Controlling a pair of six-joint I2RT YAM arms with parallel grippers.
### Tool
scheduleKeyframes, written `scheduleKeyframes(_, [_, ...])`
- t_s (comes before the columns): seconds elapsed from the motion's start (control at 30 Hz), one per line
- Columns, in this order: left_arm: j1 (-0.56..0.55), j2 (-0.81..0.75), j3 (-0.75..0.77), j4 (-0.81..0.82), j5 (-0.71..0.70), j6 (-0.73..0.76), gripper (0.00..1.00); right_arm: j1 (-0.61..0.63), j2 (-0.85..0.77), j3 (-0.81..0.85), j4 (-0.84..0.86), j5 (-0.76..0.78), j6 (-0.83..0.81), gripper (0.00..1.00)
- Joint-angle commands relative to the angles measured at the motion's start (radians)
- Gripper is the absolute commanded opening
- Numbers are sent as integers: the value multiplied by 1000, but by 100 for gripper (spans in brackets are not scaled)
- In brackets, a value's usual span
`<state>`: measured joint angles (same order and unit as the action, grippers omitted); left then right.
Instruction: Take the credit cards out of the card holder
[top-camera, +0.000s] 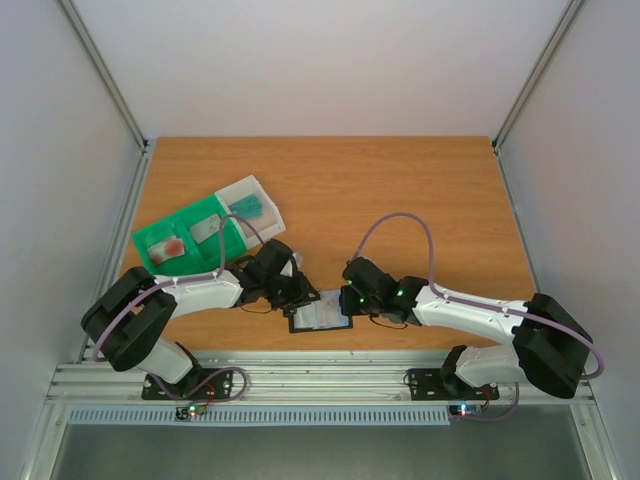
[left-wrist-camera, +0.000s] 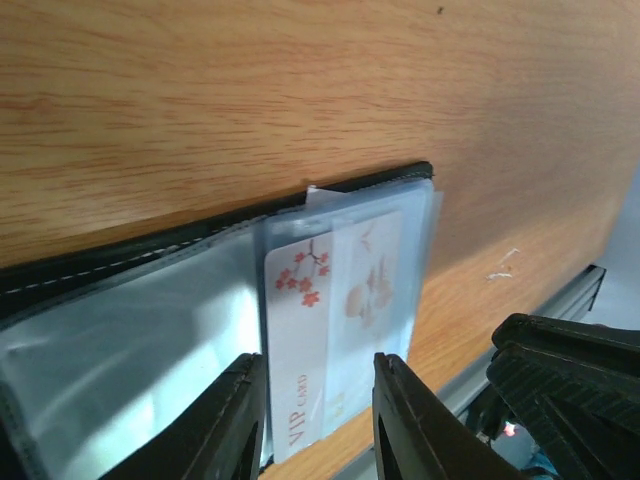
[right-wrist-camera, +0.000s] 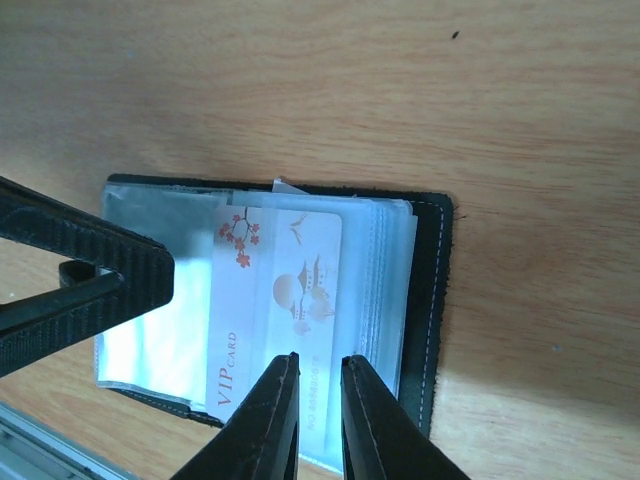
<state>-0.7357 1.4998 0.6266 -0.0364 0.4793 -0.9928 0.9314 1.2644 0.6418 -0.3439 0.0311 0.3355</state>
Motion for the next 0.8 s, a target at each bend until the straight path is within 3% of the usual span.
scheduleKeyframes(0.0, [-6,-3,17,-29,-50,33,30,2,46,1,61,-20,-9,14])
scheduleKeyframes(0.77, [-6,76,-36,134,-28,-32,28,1,176,-21,82,-49,2,9])
